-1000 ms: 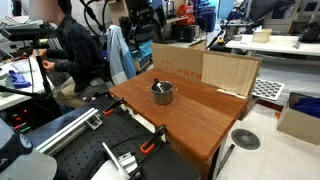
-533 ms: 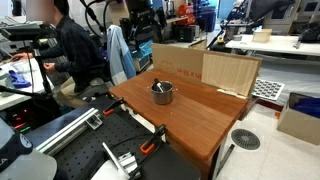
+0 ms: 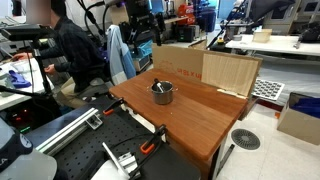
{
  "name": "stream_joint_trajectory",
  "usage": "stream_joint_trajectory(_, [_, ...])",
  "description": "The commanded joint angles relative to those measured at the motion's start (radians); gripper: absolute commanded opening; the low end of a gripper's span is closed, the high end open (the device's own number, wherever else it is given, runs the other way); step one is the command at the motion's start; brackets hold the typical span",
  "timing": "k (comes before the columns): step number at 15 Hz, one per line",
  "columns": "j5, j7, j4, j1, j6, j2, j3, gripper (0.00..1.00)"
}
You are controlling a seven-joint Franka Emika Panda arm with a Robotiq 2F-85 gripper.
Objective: Remove the black marker from the silver pot
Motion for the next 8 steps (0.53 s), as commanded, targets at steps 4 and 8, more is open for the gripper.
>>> stream_joint_trajectory(4, [0.033,-0.045,0.023,0.034,0.044,0.119,-0.054,1.00])
stream_joint_trajectory(8, [0.119,-0.087,0.045,0.054,0.062,0.212,-0.087,1.00])
